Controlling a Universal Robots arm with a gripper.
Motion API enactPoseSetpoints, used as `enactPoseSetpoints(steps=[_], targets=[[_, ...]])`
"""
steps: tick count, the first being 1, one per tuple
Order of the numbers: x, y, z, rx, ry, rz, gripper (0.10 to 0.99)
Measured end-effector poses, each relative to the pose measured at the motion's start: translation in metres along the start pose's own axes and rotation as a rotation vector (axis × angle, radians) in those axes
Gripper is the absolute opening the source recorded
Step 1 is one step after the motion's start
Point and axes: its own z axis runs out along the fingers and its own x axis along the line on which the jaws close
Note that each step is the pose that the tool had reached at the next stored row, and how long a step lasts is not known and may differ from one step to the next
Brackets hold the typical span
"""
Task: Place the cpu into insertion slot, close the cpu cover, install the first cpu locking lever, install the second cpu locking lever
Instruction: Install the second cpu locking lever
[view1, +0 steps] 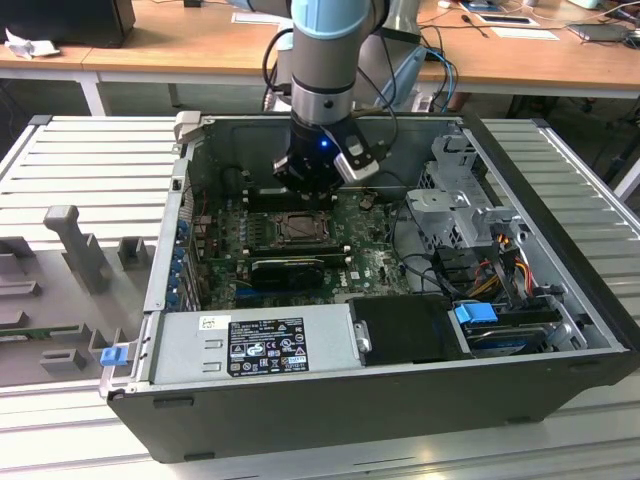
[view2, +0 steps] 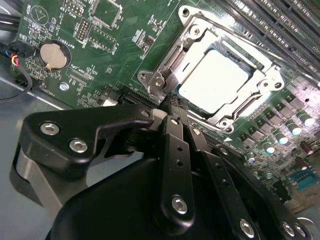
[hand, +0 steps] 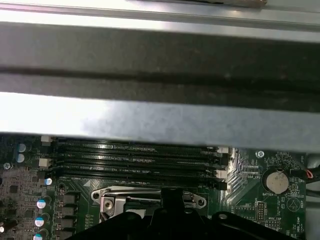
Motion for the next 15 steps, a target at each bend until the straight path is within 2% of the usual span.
enactPoseSetpoints(steps=[2, 4, 8, 12, 15], targets=[[0.0001, -0.0026, -0.0002, 0.001, 0.0, 0.0, 0.106], [0.0004, -0.0081, -0.0007, 0.001, -0.0001, 0.0, 0.106], [0.0005, -0.0086, -0.003, 0.001, 0.0, 0.0, 0.106], [0.0004, -0.008, -0.0105, 0.001, 0.0, 0.0, 0.106], [0.0003, -0.009, -0.0115, 0.0, 0.0, 0.0, 0.106]])
